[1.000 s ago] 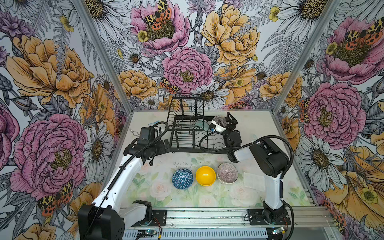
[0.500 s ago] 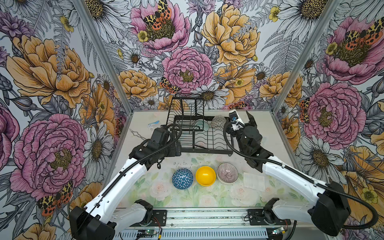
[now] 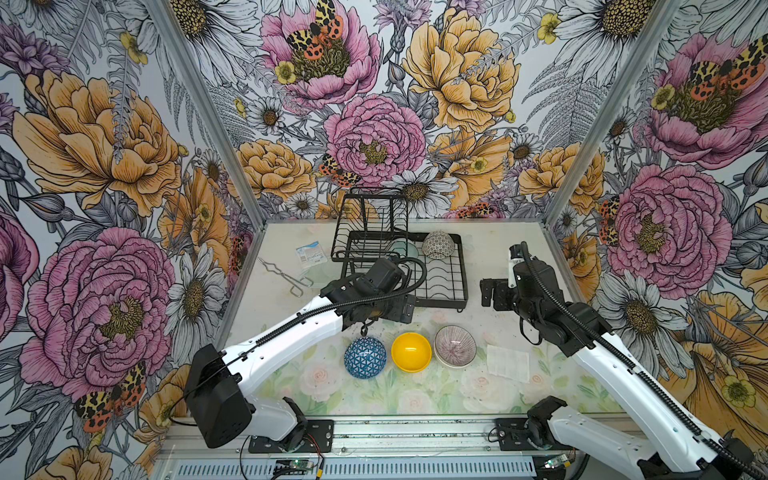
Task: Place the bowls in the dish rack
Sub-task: 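Move the left gripper down to the maroon-striped bowl while the right gripper rises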
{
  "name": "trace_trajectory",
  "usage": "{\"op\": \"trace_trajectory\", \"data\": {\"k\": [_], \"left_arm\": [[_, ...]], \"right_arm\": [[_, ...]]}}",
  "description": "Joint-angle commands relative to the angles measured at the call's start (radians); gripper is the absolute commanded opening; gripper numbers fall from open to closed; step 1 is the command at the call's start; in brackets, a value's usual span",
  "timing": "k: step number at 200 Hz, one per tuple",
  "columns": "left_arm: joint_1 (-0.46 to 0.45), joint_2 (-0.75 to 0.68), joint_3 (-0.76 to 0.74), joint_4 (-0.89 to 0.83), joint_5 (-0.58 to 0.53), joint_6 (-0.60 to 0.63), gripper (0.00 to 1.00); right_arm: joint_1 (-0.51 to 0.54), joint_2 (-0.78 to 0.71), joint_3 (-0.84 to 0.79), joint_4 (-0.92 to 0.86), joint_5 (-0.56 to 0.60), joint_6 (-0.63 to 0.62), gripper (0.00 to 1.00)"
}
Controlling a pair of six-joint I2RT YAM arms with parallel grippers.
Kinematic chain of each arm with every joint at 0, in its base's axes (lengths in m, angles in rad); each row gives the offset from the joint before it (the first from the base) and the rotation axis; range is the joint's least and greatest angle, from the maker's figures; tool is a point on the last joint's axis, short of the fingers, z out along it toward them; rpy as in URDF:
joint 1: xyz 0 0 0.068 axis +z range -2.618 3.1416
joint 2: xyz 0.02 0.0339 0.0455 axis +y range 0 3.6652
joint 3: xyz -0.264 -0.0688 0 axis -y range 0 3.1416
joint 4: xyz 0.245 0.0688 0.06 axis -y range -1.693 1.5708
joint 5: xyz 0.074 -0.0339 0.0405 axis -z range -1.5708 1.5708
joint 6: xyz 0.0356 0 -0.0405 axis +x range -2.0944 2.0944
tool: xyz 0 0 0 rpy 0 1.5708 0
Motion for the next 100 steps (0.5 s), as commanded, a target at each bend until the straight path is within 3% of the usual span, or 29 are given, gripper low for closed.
{"op": "trace_trajectory", "data": {"k": [1,26,57,100], "left_arm": [[-0.039,0.065,0.045,0.073,0.069,-0.016,0.99],[-0.05,0.158,0.03,0.174,0.189,-0.045,0.99],[-0.083,0.24,0.069,0.191,0.217,-0.044,0.98],[-0.101,0.311,0.106,0.189,0.279,-0.037,0.79]], "right_arm": [[-0.038,-0.005,-0.012,-0.128,-0.12,0.118,1.0],[-0.09,0.002,-0.039,-0.136,-0.164,0.118,0.99],[-0.128,0.011,-0.062,-0.132,-0.184,0.106,1.0],[-0.147,0.03,-0.079,-0.129,-0.18,0.088,1.0]]}}
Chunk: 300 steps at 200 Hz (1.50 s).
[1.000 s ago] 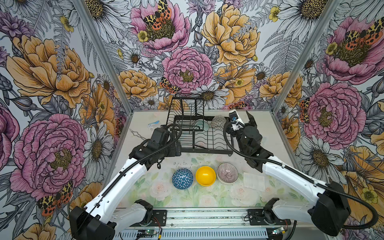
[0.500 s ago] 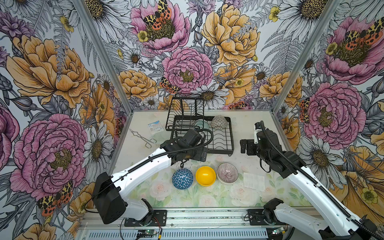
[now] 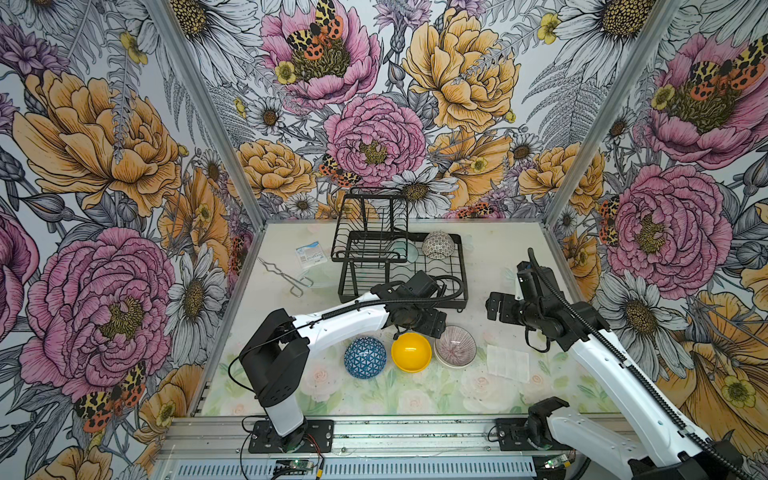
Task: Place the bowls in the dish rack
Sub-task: 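Move the left gripper down to the maroon-striped bowl while the right gripper rises, then grasp the rim of the maroon-striped bowl with the left gripper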
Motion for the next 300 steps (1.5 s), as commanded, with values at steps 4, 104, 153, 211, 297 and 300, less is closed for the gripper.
{"op": "trace_trajectory", "data": {"k": [4,104,153,211,297,300], "left_arm": [[-0.012,0.021,0.044,0.039,0.075,0.003,0.77],[-0.035,0.137,0.069,0.026,0.101,-0.013,0.4],[-0.036,0.146,0.073,0.014,0.091,-0.013,0.2],[-0.036,0.129,0.091,-0.024,0.06,-0.003,0.18],[-0.036,0.112,0.121,-0.071,0.026,0.011,0.06],[-0.036,0.111,0.123,-0.071,0.026,0.01,0.06]], "right_arm": [[-0.01,0.009,-0.013,-0.002,-0.011,-0.002,0.99],[-0.036,0.005,-0.042,0.0,-0.011,-0.017,0.99],[-0.044,-0.003,-0.052,0.005,-0.015,-0.019,0.99],[-0.053,-0.007,-0.065,0.011,-0.026,-0.02,0.99],[-0.059,-0.012,-0.08,0.023,-0.043,-0.015,0.99],[-0.059,-0.012,-0.08,0.023,-0.043,-0.014,0.99]]}}
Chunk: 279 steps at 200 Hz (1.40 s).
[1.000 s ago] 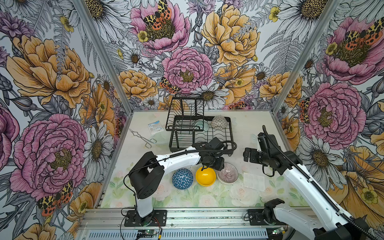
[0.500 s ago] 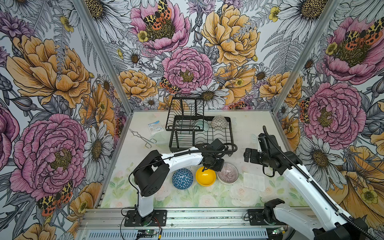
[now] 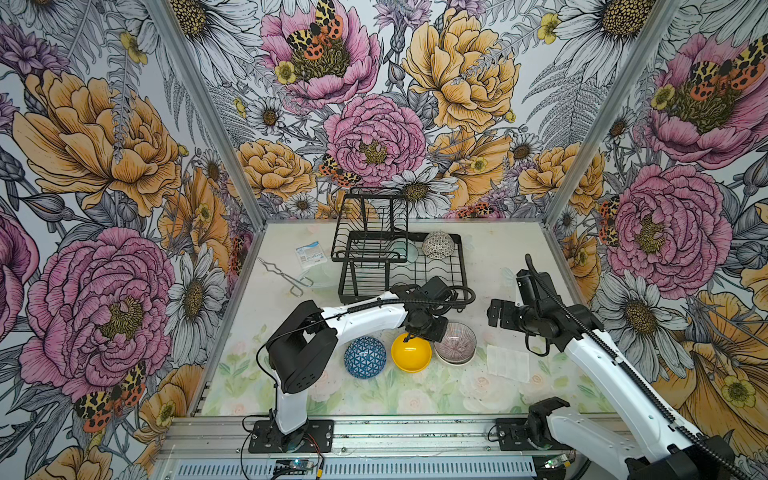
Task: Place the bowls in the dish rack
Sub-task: 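Grasp the rim of the maroon-striped bowl with the left gripper, then lift the striped bowl toward the right gripper while the right gripper reaches to meet it, then grasp the striped bowl rim with the right gripper and release the left gripper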
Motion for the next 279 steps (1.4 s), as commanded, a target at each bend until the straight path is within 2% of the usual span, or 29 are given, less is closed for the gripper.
{"op": "trace_trajectory", "data": {"k": [1,37,58,110,189,228,279], "left_arm": [[-0.005,-0.032,0.031,-0.004,-0.025,0.01,0.06],[-0.006,-0.072,0.04,-0.009,-0.029,0.014,0.05],[-0.007,-0.075,0.042,-0.011,-0.03,0.014,0.0],[-0.005,-0.097,0.059,-0.025,-0.056,0.023,0.0],[0.009,-0.139,0.13,-0.028,-0.116,0.053,0.0],[0.031,-0.131,0.182,-0.027,-0.152,0.083,0.0],[0.044,-0.096,0.261,-0.039,-0.163,0.129,0.0]], "right_arm": [[-0.006,-0.017,-0.007,0.019,-0.012,-0.006,0.99],[-0.009,-0.019,-0.011,0.021,-0.017,-0.004,1.0],[-0.01,-0.021,-0.012,0.023,-0.018,-0.004,1.0],[-0.012,-0.033,-0.003,0.025,-0.044,-0.007,0.99],[-0.011,-0.086,0.05,0.079,-0.213,-0.018,0.97],[-0.01,-0.061,0.058,0.11,-0.268,0.004,0.87],[-0.006,-0.025,0.035,0.178,-0.341,0.048,0.63]]}}
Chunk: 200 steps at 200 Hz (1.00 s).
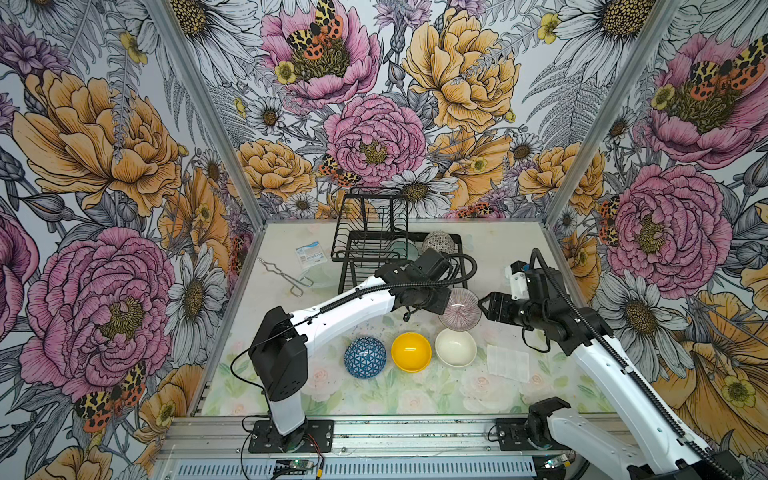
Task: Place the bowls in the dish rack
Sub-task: 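Grasp the striped bowl rim with the right gripper and release the left gripper, then carry the striped bowl over the rack with the right gripper while the left withdraws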
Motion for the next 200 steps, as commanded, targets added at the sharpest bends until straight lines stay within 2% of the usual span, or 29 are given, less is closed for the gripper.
{"op": "trace_trajectory", "data": {"k": [1,26,46,70,107,143,171,181,192,200], "left_arm": [[0.01,0.004,0.062,0.032,-0.019,0.037,0.0],[0.012,0.017,0.086,0.03,-0.02,0.049,0.0],[0.011,0.023,0.097,0.029,-0.018,0.051,0.0],[0.011,0.027,0.101,0.03,-0.014,0.055,0.0],[0.01,0.02,0.099,0.029,-0.019,0.057,0.0],[0.009,0.017,0.101,0.031,-0.022,0.062,0.0],[0.008,0.015,0.106,0.031,-0.02,0.071,0.0],[0.007,0.01,0.106,0.032,-0.023,0.076,0.13],[0.008,0.0,0.105,0.031,-0.027,0.08,0.22],[0.008,-0.011,0.104,0.031,-0.035,0.082,0.33]], "right_arm": [[-0.002,0.013,0.006,0.061,-0.051,0.027,0.63],[0.002,0.018,-0.001,0.079,-0.053,0.037,0.58],[0.004,0.03,-0.004,0.089,-0.052,0.042,0.49],[0.01,0.054,-0.016,0.117,-0.047,0.053,0.46],[0.016,0.104,-0.022,0.136,-0.045,0.063,0.19],[0.021,0.122,-0.012,0.143,-0.044,0.059,0.0],[0.022,0.124,-0.008,0.141,-0.042,0.053,0.0],[0.022,0.124,-0.004,0.141,-0.04,0.048,0.0],[0.023,0.125,0.005,0.139,-0.041,0.038,0.0],[0.022,0.128,0.014,0.139,-0.041,0.029,0.0]]}}
